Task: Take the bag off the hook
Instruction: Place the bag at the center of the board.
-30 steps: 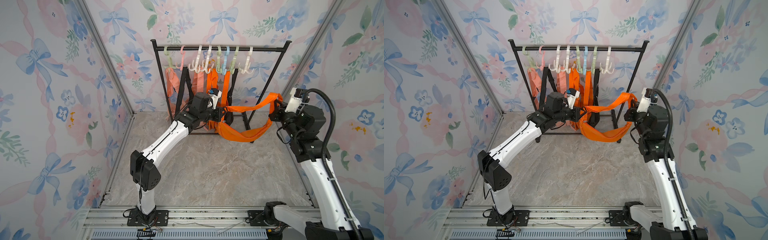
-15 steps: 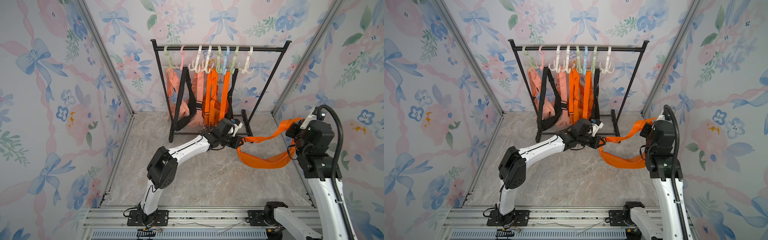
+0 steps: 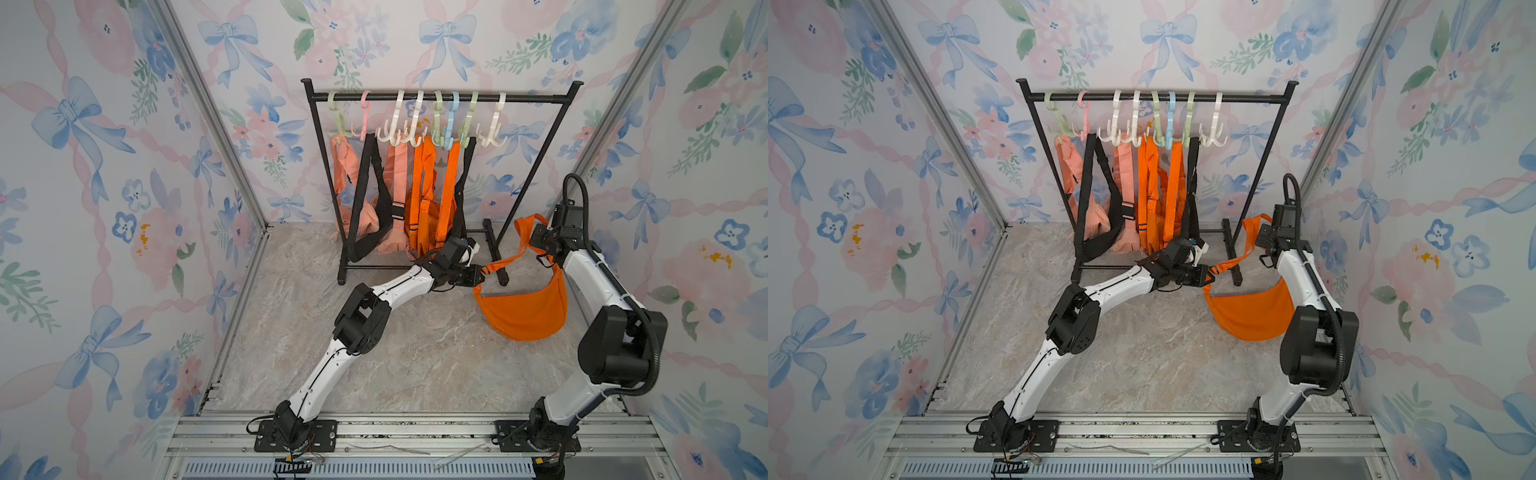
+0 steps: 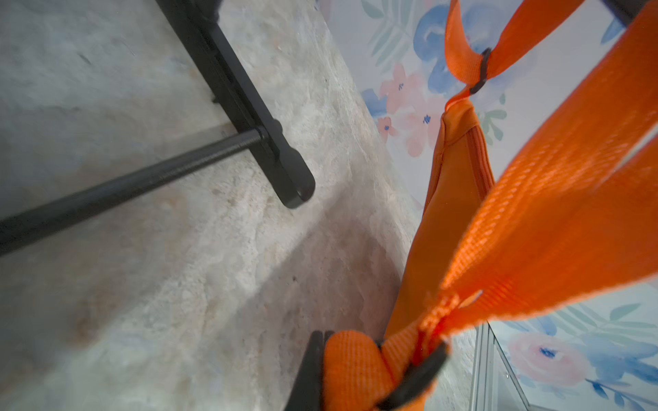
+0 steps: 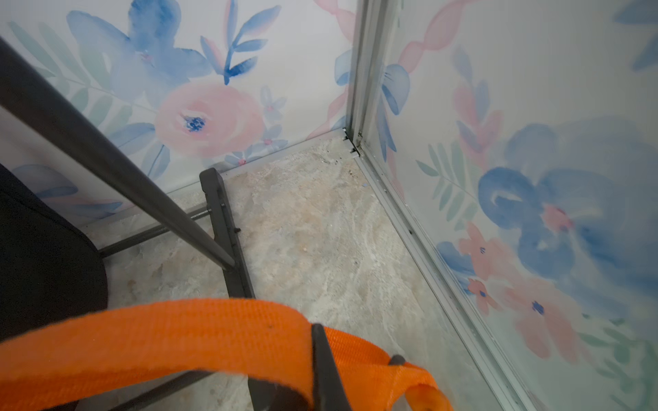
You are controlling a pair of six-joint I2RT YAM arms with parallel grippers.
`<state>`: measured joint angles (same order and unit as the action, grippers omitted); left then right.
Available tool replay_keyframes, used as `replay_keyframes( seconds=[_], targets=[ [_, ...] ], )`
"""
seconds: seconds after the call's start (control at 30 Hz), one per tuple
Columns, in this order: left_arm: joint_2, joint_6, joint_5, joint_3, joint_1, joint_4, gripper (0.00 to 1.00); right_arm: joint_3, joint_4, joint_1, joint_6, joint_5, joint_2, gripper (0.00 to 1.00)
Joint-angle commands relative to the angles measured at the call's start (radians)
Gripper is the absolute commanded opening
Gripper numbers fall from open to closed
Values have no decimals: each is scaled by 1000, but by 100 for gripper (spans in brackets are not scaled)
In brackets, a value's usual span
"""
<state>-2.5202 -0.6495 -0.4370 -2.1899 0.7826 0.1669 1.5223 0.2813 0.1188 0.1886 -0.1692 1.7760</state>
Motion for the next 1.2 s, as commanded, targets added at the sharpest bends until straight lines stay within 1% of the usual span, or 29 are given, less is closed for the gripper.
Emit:
replay_keyframes(
  seconds=[0.0,0.1,0.13,0.2,0.23,0.27,0.33,0.37,0.53,0.7,0.83,1.0,1.1,1.17],
  targets=[
    [-50,-32,17,-83,-36,14,9,114,1,3,-15,69,91,2],
    [-86,-51,14,-135,-56,25,15,179,15,8,-14,72,162,2],
    [-92,-52,12,-142,-60,26,21,192,16,9,-12,75,175,3],
    [-88,-53,14,-145,-64,25,54,208,15,14,-10,80,191,6],
    [-85,-49,14,-144,-64,26,68,212,16,17,-7,80,194,9],
    [-79,-47,12,-142,-64,26,80,211,15,22,-4,81,194,13],
    [-68,-44,12,-136,-63,31,94,204,15,31,6,90,185,18],
    [-61,-43,7,-130,-62,31,98,196,16,34,9,96,177,22],
    [5,-22,10,-54,-44,31,98,113,3,40,15,100,107,41],
    [101,7,28,56,-27,31,98,42,2,48,37,88,8,48],
    [200,35,52,153,-16,30,98,9,14,29,42,86,-90,55],
    [329,65,104,270,-16,29,98,-30,4,-50,16,65,-229,60],
    [423,82,148,352,-24,7,98,-29,-15,-127,-24,59,-271,63],
    [487,88,170,412,-35,-21,98,-25,-47,-178,-36,89,-282,64]
  ],
)
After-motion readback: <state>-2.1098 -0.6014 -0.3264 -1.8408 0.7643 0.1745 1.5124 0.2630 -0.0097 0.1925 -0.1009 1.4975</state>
